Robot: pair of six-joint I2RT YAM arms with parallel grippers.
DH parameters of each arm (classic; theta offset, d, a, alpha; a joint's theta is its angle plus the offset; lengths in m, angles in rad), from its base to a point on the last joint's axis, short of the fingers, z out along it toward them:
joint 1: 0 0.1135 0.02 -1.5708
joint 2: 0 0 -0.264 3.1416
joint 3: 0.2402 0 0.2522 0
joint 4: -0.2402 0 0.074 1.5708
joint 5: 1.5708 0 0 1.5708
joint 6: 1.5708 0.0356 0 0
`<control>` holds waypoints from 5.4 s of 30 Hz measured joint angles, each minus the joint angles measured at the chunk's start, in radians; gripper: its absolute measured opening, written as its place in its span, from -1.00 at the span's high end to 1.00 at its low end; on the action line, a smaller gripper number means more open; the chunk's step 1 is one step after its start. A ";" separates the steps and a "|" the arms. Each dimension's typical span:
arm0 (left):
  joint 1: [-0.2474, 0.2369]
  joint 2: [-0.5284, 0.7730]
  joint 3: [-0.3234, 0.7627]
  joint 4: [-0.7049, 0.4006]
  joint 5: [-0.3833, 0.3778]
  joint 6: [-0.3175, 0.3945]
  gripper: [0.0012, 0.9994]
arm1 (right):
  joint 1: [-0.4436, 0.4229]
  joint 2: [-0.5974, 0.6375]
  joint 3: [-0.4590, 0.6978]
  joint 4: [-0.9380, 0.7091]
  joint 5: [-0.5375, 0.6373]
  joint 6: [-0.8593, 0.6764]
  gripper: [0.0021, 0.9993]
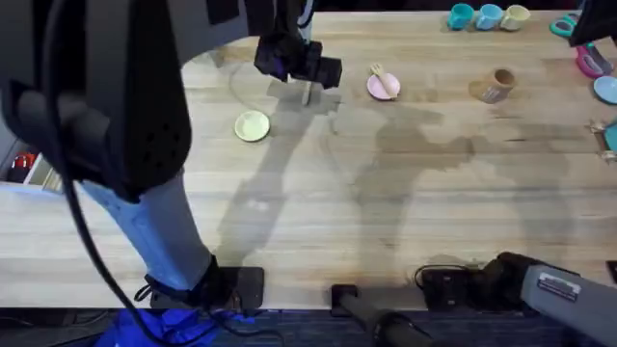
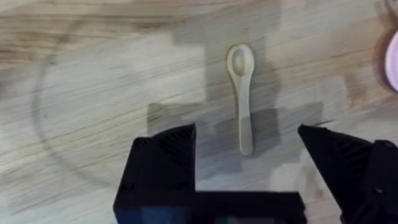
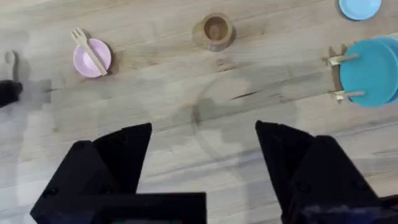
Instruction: Pick up a utensil and set it on the pink plate, then put the other utensil in the container.
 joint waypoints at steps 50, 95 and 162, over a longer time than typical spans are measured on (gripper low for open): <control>-0.013 0.092 0.019 0.067 -0.079 -0.007 -0.99 | 0.000 0.000 0.000 -0.022 0.000 0.000 -1.00; -0.008 0.102 0.019 0.154 -0.112 -0.018 0.91 | 0.000 0.000 0.000 -0.022 0.000 0.000 -1.00; -0.287 0.345 0.293 1.416 0.861 -0.073 0.92 | 0.000 0.000 0.000 0.009 0.000 -0.022 -1.00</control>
